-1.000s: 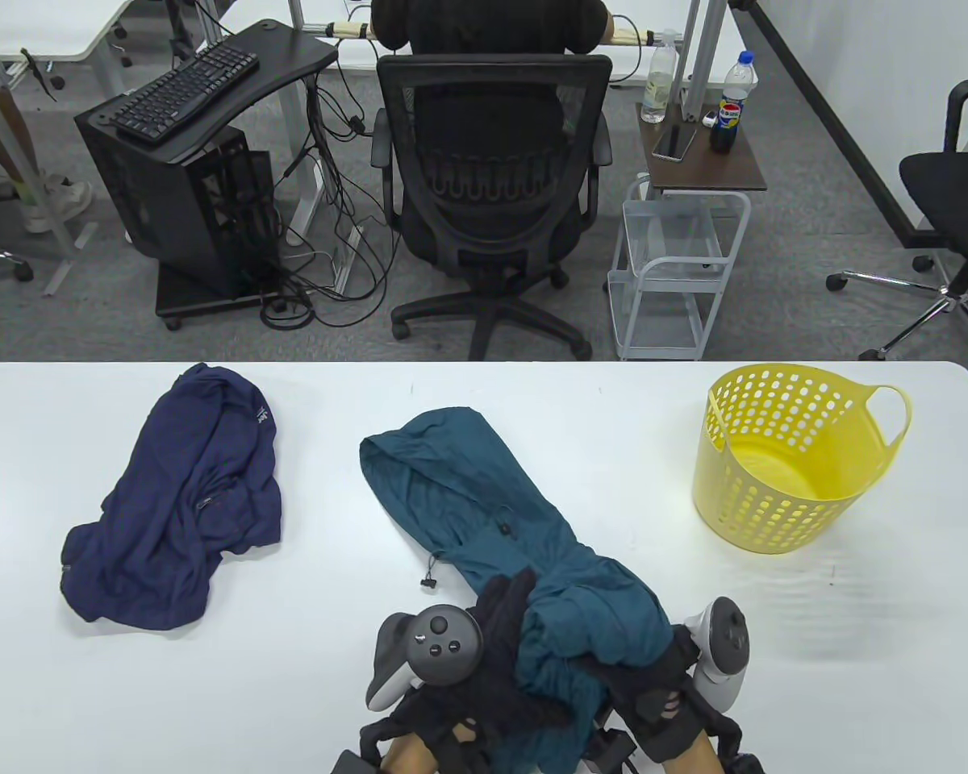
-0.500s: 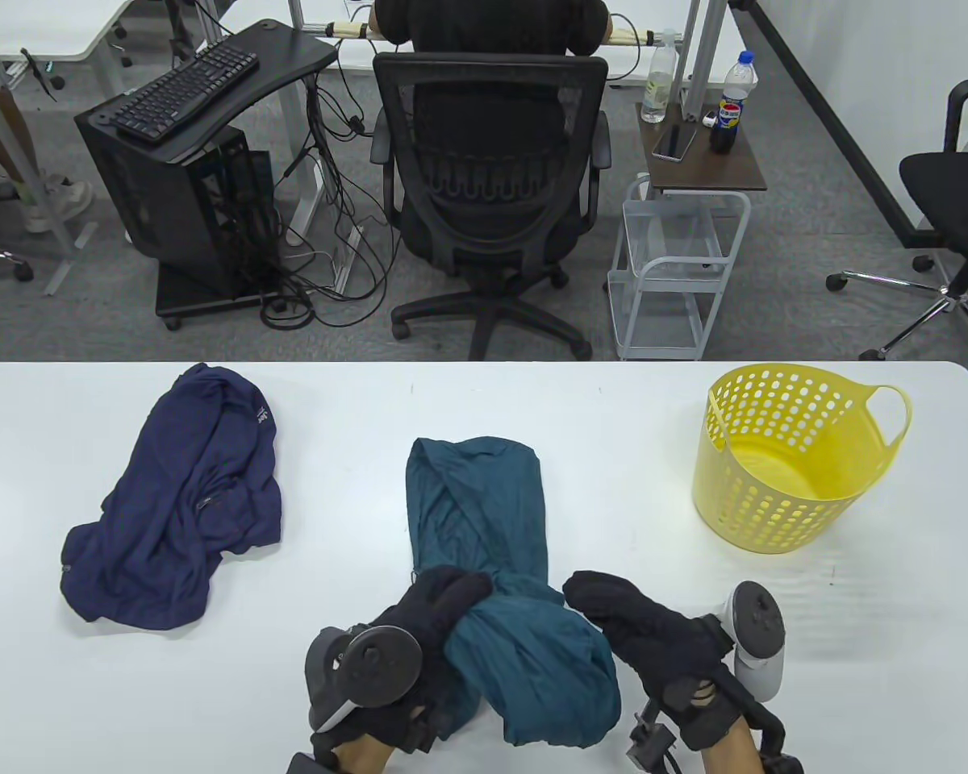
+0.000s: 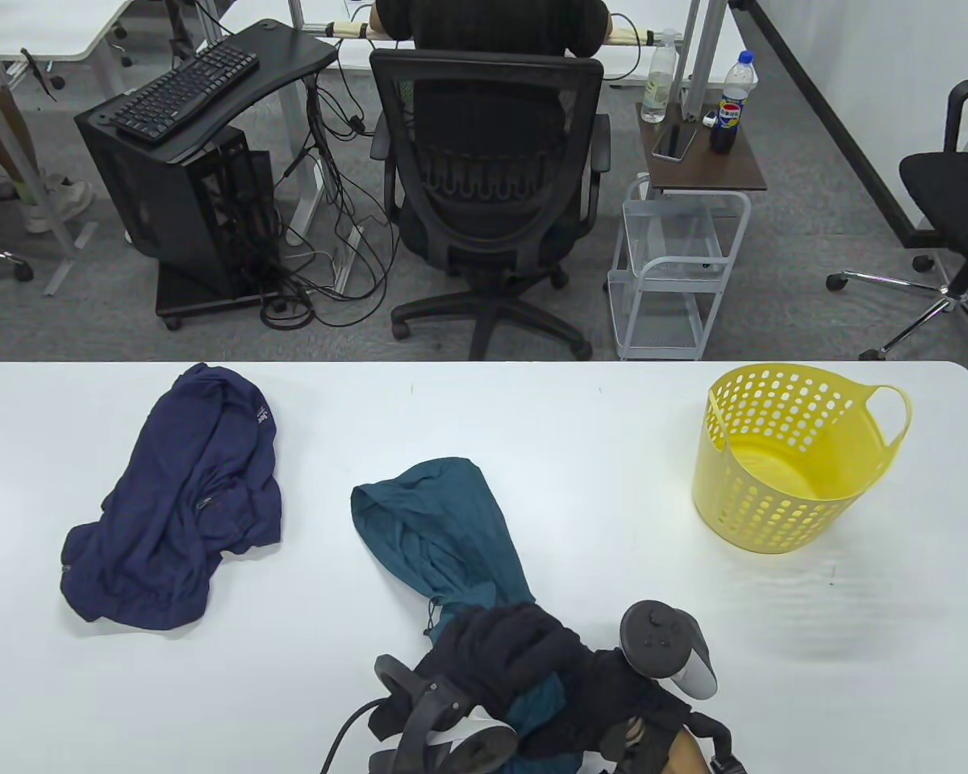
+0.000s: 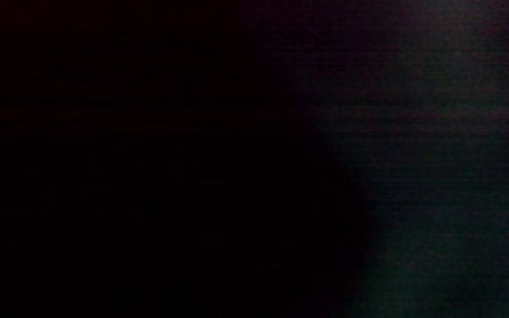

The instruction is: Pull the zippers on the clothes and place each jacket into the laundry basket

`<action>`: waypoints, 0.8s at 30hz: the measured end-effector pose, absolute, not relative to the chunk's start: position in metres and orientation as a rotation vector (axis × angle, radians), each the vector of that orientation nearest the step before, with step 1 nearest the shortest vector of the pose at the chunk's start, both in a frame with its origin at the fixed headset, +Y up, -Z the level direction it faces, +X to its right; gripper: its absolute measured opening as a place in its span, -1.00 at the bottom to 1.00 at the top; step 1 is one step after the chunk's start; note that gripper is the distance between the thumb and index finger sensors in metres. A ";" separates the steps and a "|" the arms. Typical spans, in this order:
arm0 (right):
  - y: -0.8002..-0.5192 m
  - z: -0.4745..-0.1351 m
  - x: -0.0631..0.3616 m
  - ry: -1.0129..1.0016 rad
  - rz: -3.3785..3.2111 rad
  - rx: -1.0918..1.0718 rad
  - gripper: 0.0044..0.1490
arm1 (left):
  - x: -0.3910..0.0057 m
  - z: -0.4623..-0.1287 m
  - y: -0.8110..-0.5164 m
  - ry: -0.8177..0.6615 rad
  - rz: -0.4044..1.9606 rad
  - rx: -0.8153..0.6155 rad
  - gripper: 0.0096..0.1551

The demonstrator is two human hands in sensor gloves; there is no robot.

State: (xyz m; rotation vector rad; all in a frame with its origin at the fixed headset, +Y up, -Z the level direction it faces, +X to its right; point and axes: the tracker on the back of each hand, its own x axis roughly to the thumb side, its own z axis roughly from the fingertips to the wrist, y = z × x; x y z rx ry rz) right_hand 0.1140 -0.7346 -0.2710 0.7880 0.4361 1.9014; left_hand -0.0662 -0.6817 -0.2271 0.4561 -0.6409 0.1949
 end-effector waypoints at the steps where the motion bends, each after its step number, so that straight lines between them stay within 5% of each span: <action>1: -0.733 -0.270 0.113 0.444 1.923 0.790 0.47 | -0.068 -0.229 -0.683 -0.633 0.219 0.436 0.23; 16: -0.724 -0.286 0.161 0.374 1.870 0.736 -0.08 | -0.089 -0.251 -0.684 -0.573 0.408 0.213 0.25; 20: -0.722 -0.288 0.174 0.356 1.725 0.733 -0.12 | -0.107 -0.263 -0.686 -0.624 0.555 0.071 0.29; 24: -0.713 -0.285 0.179 0.389 1.475 0.847 -0.13 | -0.116 -0.282 -0.707 -0.720 0.822 -0.232 0.39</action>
